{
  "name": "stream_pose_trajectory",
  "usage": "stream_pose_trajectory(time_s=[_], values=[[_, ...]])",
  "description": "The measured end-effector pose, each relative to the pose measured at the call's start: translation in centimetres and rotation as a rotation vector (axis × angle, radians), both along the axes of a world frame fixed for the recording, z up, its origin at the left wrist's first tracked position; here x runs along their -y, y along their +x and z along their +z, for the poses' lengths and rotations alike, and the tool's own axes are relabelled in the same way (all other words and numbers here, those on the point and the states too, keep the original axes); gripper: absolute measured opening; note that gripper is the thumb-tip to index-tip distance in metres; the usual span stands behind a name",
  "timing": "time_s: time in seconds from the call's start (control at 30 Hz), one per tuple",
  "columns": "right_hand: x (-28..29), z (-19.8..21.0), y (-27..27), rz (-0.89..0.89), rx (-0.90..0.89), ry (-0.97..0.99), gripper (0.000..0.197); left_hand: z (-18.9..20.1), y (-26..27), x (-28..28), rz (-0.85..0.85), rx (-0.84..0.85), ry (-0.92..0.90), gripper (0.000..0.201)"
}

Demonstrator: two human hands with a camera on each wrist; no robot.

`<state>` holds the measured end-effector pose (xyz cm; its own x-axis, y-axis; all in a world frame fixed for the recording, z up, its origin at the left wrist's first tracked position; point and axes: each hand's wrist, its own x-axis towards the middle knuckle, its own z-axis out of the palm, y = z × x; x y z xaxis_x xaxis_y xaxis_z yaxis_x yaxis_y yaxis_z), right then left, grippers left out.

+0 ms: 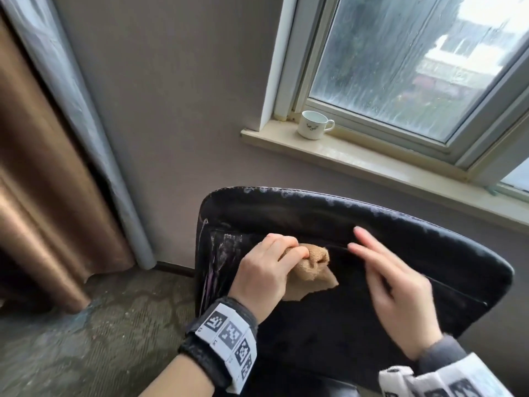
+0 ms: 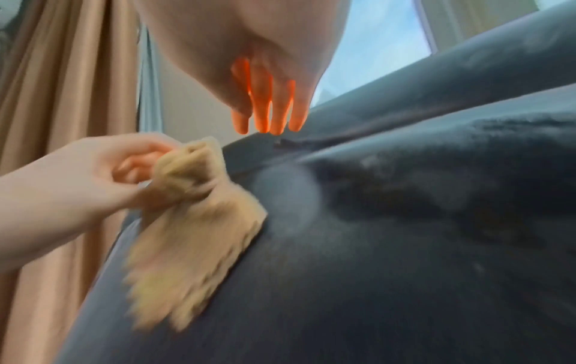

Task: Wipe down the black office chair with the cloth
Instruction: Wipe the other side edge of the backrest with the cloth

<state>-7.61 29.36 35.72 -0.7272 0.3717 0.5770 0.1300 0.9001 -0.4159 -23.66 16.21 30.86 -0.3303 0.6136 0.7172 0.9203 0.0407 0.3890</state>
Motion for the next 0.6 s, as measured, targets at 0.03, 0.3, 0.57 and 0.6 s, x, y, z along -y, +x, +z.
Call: stream_pose_trajectory(time_s=[0.03,0.3,0.57,0.6], values=[[-0.3,0.7,-0.4,-0.033,-0.038,-0.006,0.031,-0.1,-0.5,0.9,0.015,0.025,-0.004,0.030],[3.6,1.3,-9.6,0.131,0.155,0.233,0.037,0.7,-6.3,4.9,0.444,0.109,0.132,0.019],[4.1,1.6,-13.9,0.044,0.409,0.469,0.071,-1.6,-6.6,7.2,0.619,0.368,0.369,0.024],[4.2,1.4,-13.9,0.036,0.423,0.495,0.077,-1.3,-7.1,6.8,0.600,0.411,0.385,0.026]])
